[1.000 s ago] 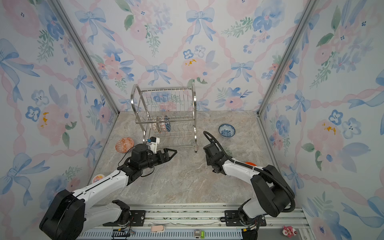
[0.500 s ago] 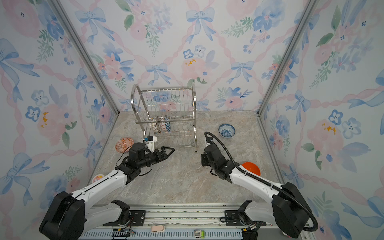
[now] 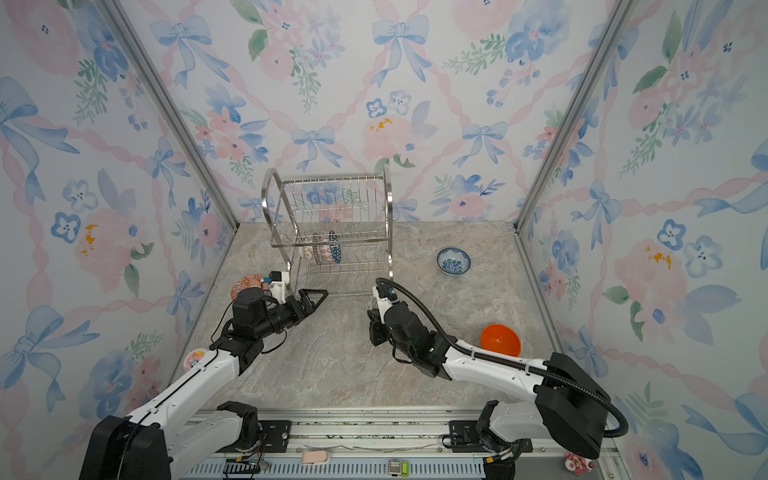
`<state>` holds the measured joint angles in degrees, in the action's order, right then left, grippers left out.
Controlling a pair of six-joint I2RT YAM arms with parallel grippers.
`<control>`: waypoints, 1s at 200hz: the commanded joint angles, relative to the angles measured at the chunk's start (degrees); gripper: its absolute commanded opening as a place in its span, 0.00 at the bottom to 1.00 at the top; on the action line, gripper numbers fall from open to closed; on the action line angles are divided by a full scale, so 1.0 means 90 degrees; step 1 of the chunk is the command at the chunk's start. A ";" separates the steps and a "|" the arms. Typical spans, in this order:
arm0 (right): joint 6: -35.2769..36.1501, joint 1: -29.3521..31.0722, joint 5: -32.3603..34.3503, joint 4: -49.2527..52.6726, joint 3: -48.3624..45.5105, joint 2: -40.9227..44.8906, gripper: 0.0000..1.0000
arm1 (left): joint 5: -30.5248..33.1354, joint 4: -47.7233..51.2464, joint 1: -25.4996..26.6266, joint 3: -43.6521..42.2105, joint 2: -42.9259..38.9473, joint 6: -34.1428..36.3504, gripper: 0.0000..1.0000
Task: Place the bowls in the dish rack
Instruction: 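Grasp the green-patterned bowl rim with the right gripper and lift it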
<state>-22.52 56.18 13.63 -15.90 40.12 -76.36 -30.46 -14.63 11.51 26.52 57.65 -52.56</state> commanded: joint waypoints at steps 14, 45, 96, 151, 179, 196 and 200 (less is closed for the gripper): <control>0.0137 0.0134 -0.0052 -0.1351 0.0378 -0.0563 0.00 | -0.0268 0.0465 -0.0420 -0.0116 -0.0318 0.0186 0.98; 0.0312 0.0088 -0.0072 -0.1619 0.0687 -0.1059 0.00 | -0.0233 0.0790 -0.0754 -0.0076 -0.0560 0.0398 0.98; 0.0364 -0.0209 -0.0301 -0.1493 0.1126 -0.1503 0.00 | -0.0210 0.0813 -0.1061 -0.0094 -0.0411 0.0501 0.98; 0.0436 -0.0563 -0.0582 -0.1590 0.1129 -0.1662 0.00 | -0.0094 0.0343 -0.1064 -0.0260 -0.0095 0.0256 0.98; 0.0447 -0.0747 -0.0682 -0.1721 0.1099 -0.1709 0.00 | 0.0044 0.0317 -0.1064 -0.0200 -0.0004 0.0268 0.98; 0.0483 -0.0867 -0.0730 -0.1707 0.1128 -0.1738 0.00 | 0.0097 0.0317 -0.1029 -0.0128 0.0078 0.0301 0.98; 0.0498 -0.0888 -0.0741 -0.1700 0.1136 -0.1745 0.00 | 0.0115 0.0320 -0.1004 -0.0104 0.0109 0.0311 0.98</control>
<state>-19.40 50.06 7.70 -28.34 48.27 -91.00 -30.59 -10.31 2.22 24.86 57.60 -49.98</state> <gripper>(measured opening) 0.075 0.979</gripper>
